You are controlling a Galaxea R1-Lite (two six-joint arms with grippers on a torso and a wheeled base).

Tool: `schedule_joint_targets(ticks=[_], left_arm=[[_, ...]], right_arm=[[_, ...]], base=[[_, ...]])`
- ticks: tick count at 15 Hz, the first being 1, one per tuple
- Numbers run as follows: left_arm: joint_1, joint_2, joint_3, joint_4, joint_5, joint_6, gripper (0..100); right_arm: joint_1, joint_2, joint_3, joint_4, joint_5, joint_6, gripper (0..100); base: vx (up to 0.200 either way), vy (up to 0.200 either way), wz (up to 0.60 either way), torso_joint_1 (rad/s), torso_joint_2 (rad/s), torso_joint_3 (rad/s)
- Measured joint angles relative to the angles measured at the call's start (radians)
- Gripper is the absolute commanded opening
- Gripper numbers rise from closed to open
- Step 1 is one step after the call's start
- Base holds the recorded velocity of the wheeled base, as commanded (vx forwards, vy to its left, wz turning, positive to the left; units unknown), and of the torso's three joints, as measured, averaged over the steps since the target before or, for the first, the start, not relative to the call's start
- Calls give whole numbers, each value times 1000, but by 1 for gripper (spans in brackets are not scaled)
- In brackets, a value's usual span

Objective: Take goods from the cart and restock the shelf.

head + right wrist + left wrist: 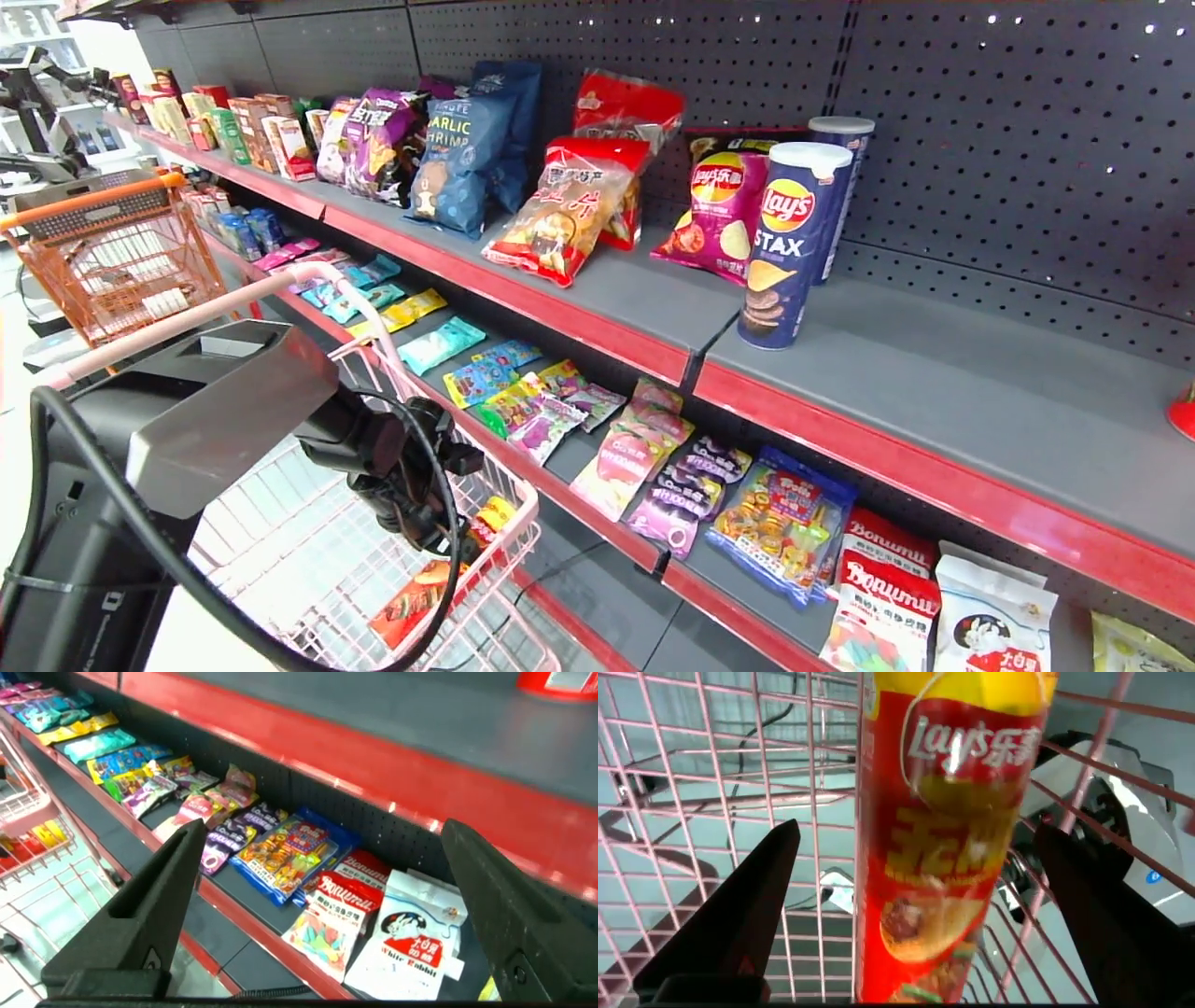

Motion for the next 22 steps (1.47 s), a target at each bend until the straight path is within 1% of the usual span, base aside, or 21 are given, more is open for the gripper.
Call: schedule_joint_targets(ticks=[4, 10, 14, 22], left_arm=[[-1, 8, -15, -2, -1, 0, 100], [-26, 18, -47, 7, -5, 0, 100], [-26, 20, -49, 4, -23, -1, 100], [-27, 21, -50, 4, -22, -2, 100]], right_arm=[[0, 0, 0, 0, 0, 0, 100], [0, 0, 0, 0, 0, -1, 100], [0, 0, 0, 0, 0, -3, 100], [0, 0, 0, -1, 0, -7, 100]], base=[[0, 0, 0, -37, 116, 68], [0, 0, 0, 0, 0, 0], [0, 0, 0, 0, 0, 0], [0, 0, 0, 0, 0, 0]])
